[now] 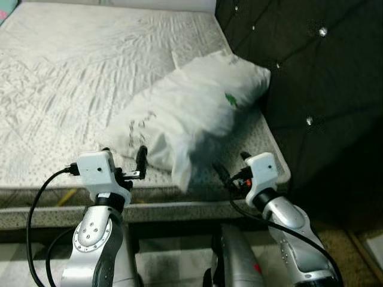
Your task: Clean up the room
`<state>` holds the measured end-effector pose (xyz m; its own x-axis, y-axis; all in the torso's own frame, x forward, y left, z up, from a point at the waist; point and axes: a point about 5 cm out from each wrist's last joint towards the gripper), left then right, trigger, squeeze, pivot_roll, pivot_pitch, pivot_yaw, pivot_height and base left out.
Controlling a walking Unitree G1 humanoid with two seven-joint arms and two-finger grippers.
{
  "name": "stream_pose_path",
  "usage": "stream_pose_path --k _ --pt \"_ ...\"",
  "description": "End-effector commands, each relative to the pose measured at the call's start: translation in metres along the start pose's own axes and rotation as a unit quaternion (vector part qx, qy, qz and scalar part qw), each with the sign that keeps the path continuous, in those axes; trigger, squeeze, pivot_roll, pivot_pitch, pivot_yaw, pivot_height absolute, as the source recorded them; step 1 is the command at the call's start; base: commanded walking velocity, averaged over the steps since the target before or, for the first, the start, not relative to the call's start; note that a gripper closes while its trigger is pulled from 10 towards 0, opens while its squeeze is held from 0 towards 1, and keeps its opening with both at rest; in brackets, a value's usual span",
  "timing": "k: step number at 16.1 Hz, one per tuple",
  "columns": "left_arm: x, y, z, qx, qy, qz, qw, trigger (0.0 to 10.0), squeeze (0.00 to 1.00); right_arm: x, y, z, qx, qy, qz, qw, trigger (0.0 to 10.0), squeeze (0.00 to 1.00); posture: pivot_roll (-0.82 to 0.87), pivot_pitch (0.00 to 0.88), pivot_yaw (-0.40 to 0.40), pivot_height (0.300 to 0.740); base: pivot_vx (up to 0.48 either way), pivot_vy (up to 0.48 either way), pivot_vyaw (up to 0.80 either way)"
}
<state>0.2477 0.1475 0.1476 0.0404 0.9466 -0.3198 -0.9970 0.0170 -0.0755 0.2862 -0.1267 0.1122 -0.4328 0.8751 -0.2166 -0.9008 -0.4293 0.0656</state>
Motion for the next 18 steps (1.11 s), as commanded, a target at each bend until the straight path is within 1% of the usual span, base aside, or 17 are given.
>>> stream_pose_path --k 1,5,8,11,13,15,17,18 --pt "-0.002 -0.002 -0.001 0.002 -0.003 0.001 1.000 10.0 0.00 -0.001 -0.004 0.006 -0.017 0.018 0.010 1.000 10.0 0.00 -0.01 0.140 -0.073 0.528 0.000 0.000 0.40" --pt "-0.002 -0.003 0.001 -0.001 -0.004 0.000 1.000 10.0 0.00 0.002 -0.007 0.006 -0.020 0.015 0.014 1.000 10.0 0.00 0.00 0.142 -0.070 0.528 0.000 0.000 0.70" --pt "-0.002 -0.002 -0.001 0.005 -0.008 0.001 1.000 10.0 0.00 0.003 -0.010 0.005 -0.023 0.007 0.010 1.000 10.0 0.00 0.00 0.152 -0.074 0.528 0.000 0.000 0.00" --pt "0.003 0.005 -0.004 0.014 -0.010 0.012 1.000 10.0 0.00 0.000 -0.013 0.005 -0.016 0.003 -0.013 1.000 10.0 0.00 0.01 0.181 -0.082 0.528 0.000 0.000 0.00" --pt "0.003 0.009 -0.004 0.016 -0.010 0.014 1.000 10.0 0.00 -0.001 -0.012 0.004 -0.012 -0.005 -0.025 1.000 10.0 0.00 0.01 0.196 -0.085 0.528 0.000 0.000 0.00" --pt "0.001 0.010 -0.004 0.019 -0.011 0.013 1.000 10.0 0.00 0.000 -0.019 0.008 -0.009 -0.032 -0.039 0.999 10.0 0.00 0.01 0.209 -0.083 0.528 0.000 0.000 0.00" --pt "-0.001 0.011 -0.003 0.022 -0.009 0.008 1.000 10.0 0.00 0.001 -0.031 0.018 -0.008 -0.082 -0.051 0.995 10.0 0.00 0.02 0.224 -0.078 0.528 0.000 0.000 0.00" --pt "-0.002 0.012 -0.003 0.024 -0.006 0.006 1.000 10.0 0.00 0.001 -0.036 0.023 -0.006 -0.087 -0.052 0.995 10.0 0.00 0.02 0.227 -0.074 0.528 0.000 0.000 0.00"
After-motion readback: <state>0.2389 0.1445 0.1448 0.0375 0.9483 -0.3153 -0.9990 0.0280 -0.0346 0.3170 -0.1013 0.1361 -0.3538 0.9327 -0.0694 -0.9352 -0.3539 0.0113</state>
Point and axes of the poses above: a point about 5 cm out from each wrist's last joint towards the gripper, its own y axis pointing back from the gripper into the wrist, its own z axis along the axis of the wrist's last joint, x = y × z, and after that the axes turned 8 degrees about y, right-handed
